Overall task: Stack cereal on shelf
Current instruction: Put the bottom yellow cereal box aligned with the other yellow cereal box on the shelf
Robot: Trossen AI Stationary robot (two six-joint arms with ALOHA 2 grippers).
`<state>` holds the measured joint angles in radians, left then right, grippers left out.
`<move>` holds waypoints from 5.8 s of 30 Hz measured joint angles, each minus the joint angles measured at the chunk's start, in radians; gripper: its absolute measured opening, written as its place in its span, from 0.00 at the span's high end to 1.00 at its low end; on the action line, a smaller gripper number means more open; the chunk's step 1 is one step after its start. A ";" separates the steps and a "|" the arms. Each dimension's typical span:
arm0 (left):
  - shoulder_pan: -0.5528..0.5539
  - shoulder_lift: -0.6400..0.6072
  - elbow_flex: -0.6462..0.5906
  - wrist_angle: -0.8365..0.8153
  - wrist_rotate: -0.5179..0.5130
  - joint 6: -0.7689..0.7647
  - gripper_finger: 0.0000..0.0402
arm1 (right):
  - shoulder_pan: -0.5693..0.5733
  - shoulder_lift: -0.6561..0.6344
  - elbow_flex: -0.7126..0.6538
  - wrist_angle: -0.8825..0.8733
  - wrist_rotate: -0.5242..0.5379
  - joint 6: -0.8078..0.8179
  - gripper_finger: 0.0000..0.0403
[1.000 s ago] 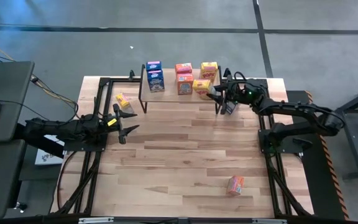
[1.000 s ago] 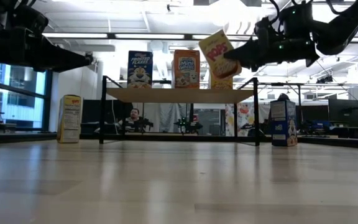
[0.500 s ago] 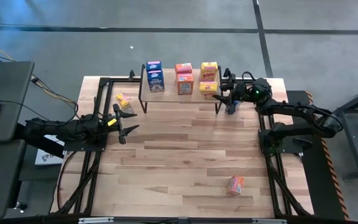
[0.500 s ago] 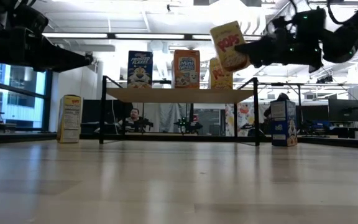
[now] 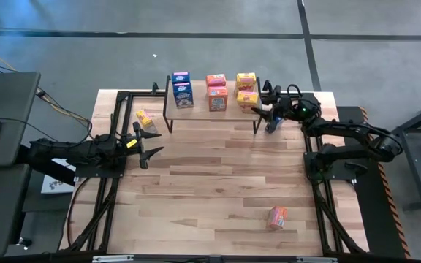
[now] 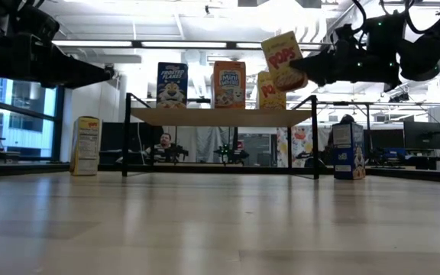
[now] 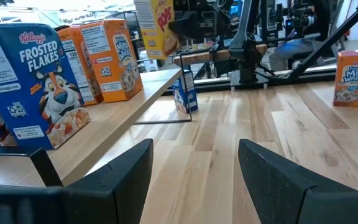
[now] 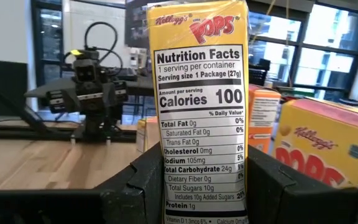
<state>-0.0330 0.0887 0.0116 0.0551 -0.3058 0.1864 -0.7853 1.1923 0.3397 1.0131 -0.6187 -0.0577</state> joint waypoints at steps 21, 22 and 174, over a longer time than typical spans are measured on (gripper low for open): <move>0.000 0.000 0.000 0.000 0.000 0.000 0.43 | 0.147 0.019 0.001 -0.057 0.334 -0.001 0.62; 0.000 0.000 0.000 0.000 0.000 0.000 0.43 | 0.154 0.032 0.001 -0.049 0.351 0.009 0.62; 0.000 0.000 0.000 0.000 0.000 0.000 0.43 | 0.471 -0.281 -0.010 -0.598 0.897 0.189 0.39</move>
<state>-0.0332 0.0887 0.0118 0.0553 -0.3061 0.1864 -0.3145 0.9115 0.3298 0.4153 0.2781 0.1316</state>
